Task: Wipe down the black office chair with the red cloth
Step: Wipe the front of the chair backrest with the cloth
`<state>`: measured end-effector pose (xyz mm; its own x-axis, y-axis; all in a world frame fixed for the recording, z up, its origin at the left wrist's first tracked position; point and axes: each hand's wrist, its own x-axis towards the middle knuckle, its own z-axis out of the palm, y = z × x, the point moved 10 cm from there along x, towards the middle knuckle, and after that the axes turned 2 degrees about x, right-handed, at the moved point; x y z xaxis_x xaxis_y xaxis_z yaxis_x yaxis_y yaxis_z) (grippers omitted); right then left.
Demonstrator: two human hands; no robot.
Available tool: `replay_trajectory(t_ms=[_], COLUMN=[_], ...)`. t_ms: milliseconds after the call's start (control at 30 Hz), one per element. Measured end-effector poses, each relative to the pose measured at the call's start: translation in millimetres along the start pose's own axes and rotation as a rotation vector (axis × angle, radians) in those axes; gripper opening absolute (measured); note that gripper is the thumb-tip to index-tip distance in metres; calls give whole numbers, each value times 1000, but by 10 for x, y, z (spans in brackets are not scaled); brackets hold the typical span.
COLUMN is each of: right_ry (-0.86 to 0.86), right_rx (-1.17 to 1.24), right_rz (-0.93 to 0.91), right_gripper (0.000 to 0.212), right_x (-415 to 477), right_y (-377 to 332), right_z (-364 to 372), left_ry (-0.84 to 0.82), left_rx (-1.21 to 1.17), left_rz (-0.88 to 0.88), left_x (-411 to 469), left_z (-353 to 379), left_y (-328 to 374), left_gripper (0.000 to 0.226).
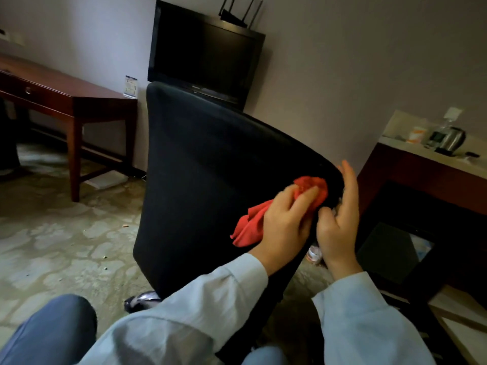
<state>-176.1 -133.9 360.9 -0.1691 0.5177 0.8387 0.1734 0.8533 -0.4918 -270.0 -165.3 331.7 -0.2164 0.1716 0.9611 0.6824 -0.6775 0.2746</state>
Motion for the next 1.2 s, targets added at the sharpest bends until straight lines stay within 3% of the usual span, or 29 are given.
replay_trajectory(t_ms=[100, 233, 300, 433, 833, 1000, 1133, 1200], right_ry=[0, 32, 21, -7, 99, 143, -14, -97], right_rx=[150, 187, 199, 236, 464, 431, 468, 401], right_rz=[41, 50, 55, 51, 86, 96, 183, 189], right_gripper=[74, 70, 71, 76, 63, 62, 66, 71], right_x=[-12, -24, -29, -30, -66, -97, -204, -252], right_y=[32, 35, 30, 14, -22, 26, 199, 207], right_z=[-37, -20, 18, 115, 139, 49, 151, 243], left_ry=[-20, 388, 505, 381, -75, -235, -112, 0], left_rx=[-19, -55, -41, 27, 220, 299, 388, 349], left_rz=[37, -281, -411, -469, 66, 541, 623, 440], left_x=[-31, 216, 429, 850, 590, 164, 133, 270], left_z=[-90, -738, -975, -964, -335, -24, -152, -305], left_y=[-20, -403, -580, -653, 209, 434, 280, 103], left_gripper=[30, 24, 24, 25, 28, 23, 28, 25])
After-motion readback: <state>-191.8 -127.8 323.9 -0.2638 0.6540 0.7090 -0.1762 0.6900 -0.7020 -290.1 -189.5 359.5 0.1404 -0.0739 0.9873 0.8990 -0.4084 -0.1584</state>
